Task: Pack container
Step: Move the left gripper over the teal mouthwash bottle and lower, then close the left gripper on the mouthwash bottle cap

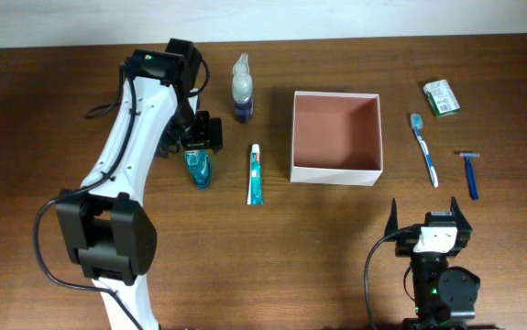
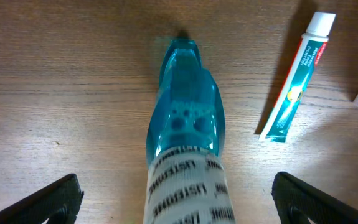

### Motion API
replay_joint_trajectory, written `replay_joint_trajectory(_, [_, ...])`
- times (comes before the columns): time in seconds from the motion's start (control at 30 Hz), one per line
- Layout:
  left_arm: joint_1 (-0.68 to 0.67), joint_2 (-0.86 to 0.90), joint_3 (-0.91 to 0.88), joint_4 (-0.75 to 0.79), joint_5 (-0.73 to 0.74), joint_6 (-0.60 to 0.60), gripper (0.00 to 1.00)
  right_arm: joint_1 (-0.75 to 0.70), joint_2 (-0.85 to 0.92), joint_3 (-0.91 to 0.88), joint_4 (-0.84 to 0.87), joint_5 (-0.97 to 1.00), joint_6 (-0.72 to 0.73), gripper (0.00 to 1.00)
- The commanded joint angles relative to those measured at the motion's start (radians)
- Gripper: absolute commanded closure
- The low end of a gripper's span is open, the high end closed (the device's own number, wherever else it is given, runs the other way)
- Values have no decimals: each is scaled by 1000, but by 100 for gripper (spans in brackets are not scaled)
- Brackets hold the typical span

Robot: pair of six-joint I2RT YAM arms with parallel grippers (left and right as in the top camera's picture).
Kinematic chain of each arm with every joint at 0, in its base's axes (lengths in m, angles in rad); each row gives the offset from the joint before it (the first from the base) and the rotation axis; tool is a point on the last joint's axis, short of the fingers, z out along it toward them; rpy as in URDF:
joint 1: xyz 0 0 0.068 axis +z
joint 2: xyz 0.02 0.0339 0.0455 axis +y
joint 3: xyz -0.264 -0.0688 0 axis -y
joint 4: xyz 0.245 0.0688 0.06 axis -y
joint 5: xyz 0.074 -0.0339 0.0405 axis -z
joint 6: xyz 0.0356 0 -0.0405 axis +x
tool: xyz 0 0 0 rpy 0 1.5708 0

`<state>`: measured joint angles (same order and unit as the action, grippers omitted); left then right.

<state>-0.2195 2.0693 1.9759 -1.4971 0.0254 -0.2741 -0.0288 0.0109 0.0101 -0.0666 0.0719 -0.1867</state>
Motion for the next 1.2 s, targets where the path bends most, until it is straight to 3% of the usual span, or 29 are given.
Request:
replay_joint_trajectory(0.0, [5,47,13,0,-3,-14,1,9,-7,-5,-6,19,8,1])
replay_joint_trajectory(0.63, [5,107,13,40,-3,-12,1,9,-7,-5,-6,19,8,1])
replay_joint_trajectory(0.67, [5,107,13,41,-4,-12,4,9,-7,-5,-6,19,8,1])
replay_joint_trajectory(0.73, [5,107,13,41,-4,-12,18,9,-7,-5,-6,19,8,1])
replay_joint_trajectory(0.93, [5,107,13,36,-4,-8,21,9,-7,-5,-6,19,8,1])
replay_joint_trajectory(1.17, [5,107,13,11,-4,-8,42,9,-7,-5,-6,19,8,1])
